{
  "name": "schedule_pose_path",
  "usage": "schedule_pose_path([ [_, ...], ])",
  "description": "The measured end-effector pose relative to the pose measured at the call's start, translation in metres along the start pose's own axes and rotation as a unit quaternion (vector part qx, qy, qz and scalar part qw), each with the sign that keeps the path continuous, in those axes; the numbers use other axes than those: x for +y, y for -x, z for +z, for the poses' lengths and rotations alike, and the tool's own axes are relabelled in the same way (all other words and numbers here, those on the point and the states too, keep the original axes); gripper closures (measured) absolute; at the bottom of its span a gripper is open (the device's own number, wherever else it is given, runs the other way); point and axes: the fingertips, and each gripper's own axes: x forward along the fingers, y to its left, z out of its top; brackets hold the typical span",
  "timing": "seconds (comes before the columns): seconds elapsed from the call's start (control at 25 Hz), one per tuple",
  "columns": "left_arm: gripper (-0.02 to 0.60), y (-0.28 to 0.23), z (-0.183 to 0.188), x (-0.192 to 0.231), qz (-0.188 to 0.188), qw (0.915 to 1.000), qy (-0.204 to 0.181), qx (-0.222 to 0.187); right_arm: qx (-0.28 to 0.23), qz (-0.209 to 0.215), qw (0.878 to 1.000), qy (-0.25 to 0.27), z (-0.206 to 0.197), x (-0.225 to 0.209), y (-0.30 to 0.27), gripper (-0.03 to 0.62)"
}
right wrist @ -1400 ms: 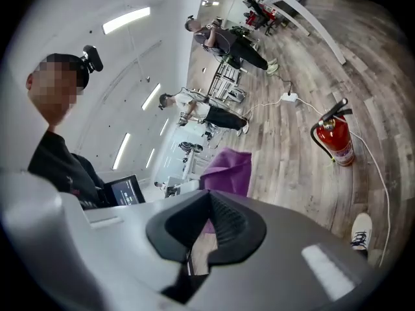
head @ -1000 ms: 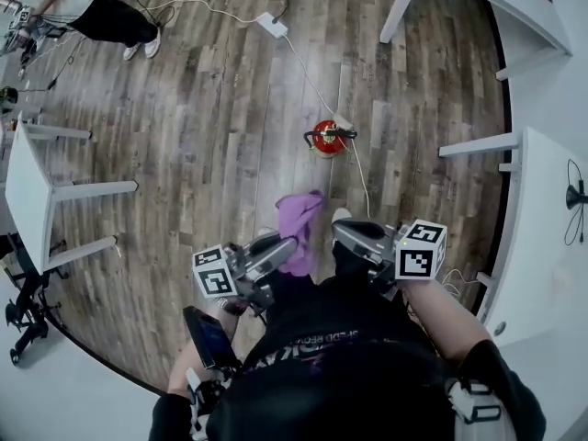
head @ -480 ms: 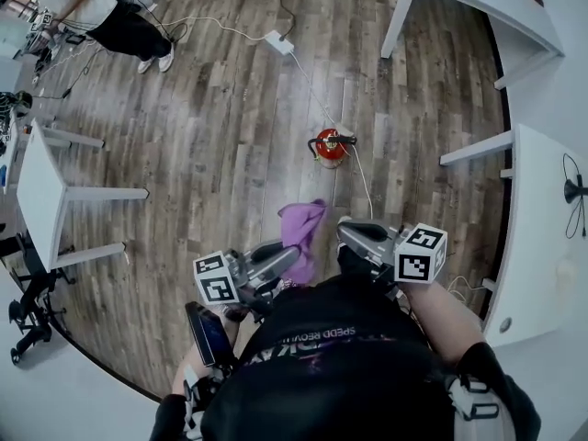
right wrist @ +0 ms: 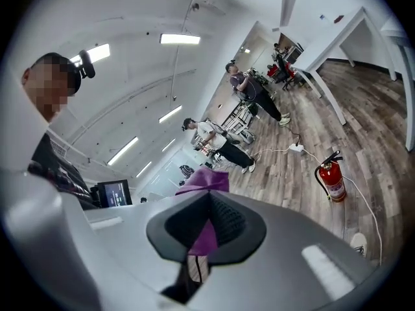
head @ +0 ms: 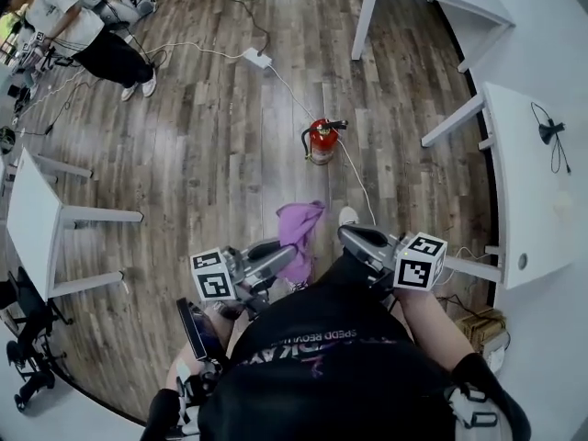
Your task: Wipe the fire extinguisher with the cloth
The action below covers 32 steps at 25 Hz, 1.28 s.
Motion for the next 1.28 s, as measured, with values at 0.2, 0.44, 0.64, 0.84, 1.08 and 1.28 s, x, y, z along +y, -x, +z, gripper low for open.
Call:
schedule_pose_path([
  [0.2,0.523,0.033,-0.035,-0.011,-0.003,0.9998,0.014,0.015,-0.015,-0.018,1.0,-0.002,-0.052,0.028,0.012,0.597],
  [0.44,0.523,0.054,-0.057,-0.023,0.003,0.9997,0.014,0.02,-0.014,-0.034,0.999,0.001,-0.087,0.046,0.028,0.597],
  [0.64,0.523,0.057,-0.067,-0.031,0.005,0.9997,-0.002,0.025,0.001,-0.039,0.999,0.025,-0.1,0.057,0.035,0.597],
  [0.84,0.523,0.063,-0.071,-0.037,0.004,0.9998,-0.004,0.021,0.012,-0.037,0.999,0.033,-0.111,0.066,0.035,0.597],
  [1.08,0.523,0.067,-0.072,-0.036,0.003,0.9998,-0.001,0.021,0.011,-0.042,0.999,0.027,-0.119,0.068,0.036,0.597],
  [1.28,0.523,0.066,-0.074,-0.038,-0.002,0.9997,-0.003,0.026,0.018,-0.042,0.998,0.033,-0.121,0.072,0.034,0.597],
])
